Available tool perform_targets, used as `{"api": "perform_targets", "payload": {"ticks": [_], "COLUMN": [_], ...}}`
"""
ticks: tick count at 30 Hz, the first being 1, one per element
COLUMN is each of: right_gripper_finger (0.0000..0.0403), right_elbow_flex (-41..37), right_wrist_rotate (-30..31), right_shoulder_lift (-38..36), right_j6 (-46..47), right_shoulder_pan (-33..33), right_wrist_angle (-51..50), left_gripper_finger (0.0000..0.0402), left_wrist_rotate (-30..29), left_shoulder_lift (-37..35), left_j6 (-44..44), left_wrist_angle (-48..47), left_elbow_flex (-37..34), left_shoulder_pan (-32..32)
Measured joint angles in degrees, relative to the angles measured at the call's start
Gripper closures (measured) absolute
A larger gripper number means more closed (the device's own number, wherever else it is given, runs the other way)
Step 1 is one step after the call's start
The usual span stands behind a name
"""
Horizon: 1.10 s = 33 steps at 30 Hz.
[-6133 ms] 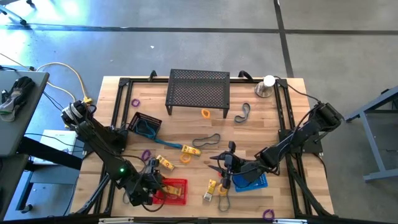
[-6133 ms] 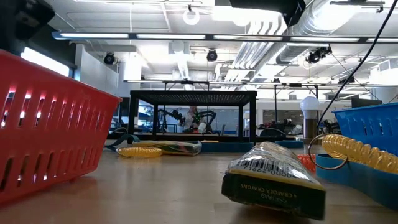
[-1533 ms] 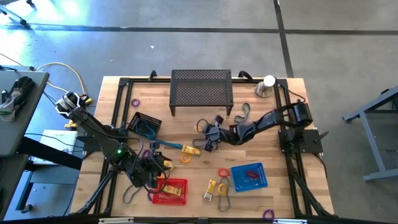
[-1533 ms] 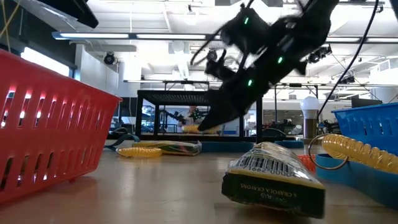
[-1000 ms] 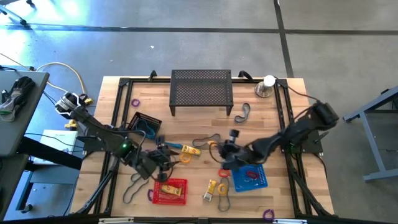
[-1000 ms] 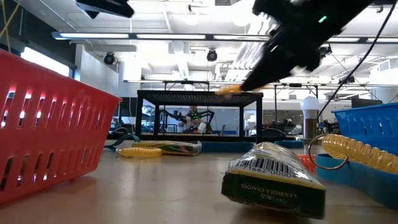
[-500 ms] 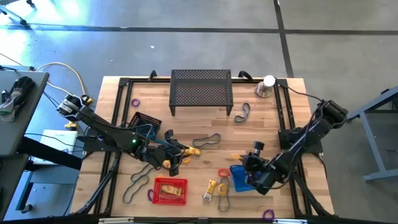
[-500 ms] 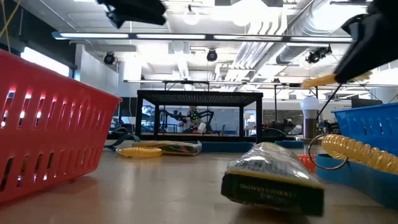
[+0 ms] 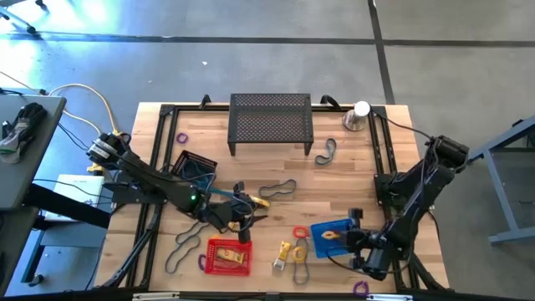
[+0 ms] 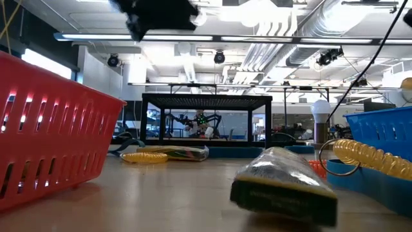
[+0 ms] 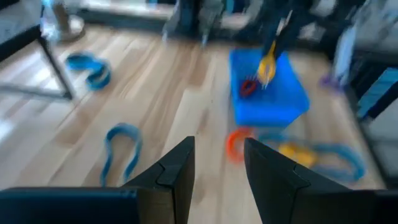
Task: Pick & Place Office Desk Supplies
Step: Put the yellow spring keychain into the blue bin, then put the blue rubber band into the black bin
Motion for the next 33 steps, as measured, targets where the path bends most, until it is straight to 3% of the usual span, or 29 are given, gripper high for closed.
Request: {"api": "perform_targets", "payload": {"ticks": [14, 33], "right_gripper_finger": [0.037, 0.0222], "right_elbow_flex": [-3.65, -5.46], "right_wrist_rotate": [-3.34, -2.12], "right_shoulder_lift": [0.17, 0.2], "right_j6": [4.17, 4.14], "right_shoulder_pan": [1.44, 1.44], "right_wrist_angle": [3.5, 7.2], "left_gripper_finger": [0.027, 0.027], "left_wrist_rotate": [4.74, 6.7], "left_shoulder_lift": [6.22, 10.28], "left_j6": [-0.15, -0.56], "left_wrist_angle": [13.04, 20.54], "left_elbow_flex": [-0.14, -0.05], "left_shoulder_pan": [-1.34, -3.87]}}
